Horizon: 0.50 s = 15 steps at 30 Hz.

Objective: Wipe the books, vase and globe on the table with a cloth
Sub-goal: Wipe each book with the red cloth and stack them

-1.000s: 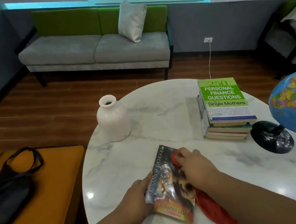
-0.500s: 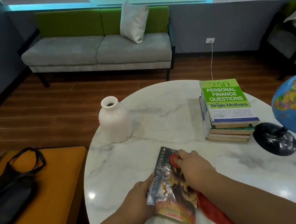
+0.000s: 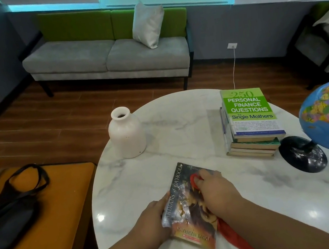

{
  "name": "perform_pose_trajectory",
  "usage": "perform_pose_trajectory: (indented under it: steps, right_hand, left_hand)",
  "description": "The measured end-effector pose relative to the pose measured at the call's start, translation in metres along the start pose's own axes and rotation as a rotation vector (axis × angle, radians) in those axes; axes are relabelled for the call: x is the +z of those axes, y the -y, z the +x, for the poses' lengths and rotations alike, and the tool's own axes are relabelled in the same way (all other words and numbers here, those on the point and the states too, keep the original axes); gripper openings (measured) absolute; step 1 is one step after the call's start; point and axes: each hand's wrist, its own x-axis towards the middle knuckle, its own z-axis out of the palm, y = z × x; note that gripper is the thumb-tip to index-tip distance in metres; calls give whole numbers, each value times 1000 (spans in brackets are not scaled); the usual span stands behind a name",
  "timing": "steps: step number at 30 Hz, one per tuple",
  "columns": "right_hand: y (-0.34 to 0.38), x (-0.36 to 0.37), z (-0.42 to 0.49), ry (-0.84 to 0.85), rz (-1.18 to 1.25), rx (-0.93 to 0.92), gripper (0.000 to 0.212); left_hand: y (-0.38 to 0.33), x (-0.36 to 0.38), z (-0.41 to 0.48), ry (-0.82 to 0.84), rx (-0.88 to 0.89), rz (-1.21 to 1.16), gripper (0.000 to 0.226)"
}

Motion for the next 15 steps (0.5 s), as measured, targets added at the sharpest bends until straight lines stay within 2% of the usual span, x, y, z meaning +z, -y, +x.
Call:
perform_pose_trajectory:
  steps: [3,5,7,9,11,15]
  right_hand:
    - [5,2,0,27,-8,-145,61]
    - [-1,-6,2,15,-11,-81,56]
    - [-2,-13,6,-1,-33,-11,60]
    - [5,-12,9,23,-55,-96,65]
    - [6,-8,9,73,-15,-156,60]
    - [4,-20,15,33,-77,-72,64]
  left_hand:
    - [1,0,-1,13,-11,12,88]
    - [-2,-2,-2,23,-10,14,89]
    - [-5,-4,-1,38,-14,9,90]
    - [-6,-5,-3,40,-10,19,90]
    - [-5,-6,-4,40,-7,4,90]
    - [-10,-8,-4,42,4,5,89]
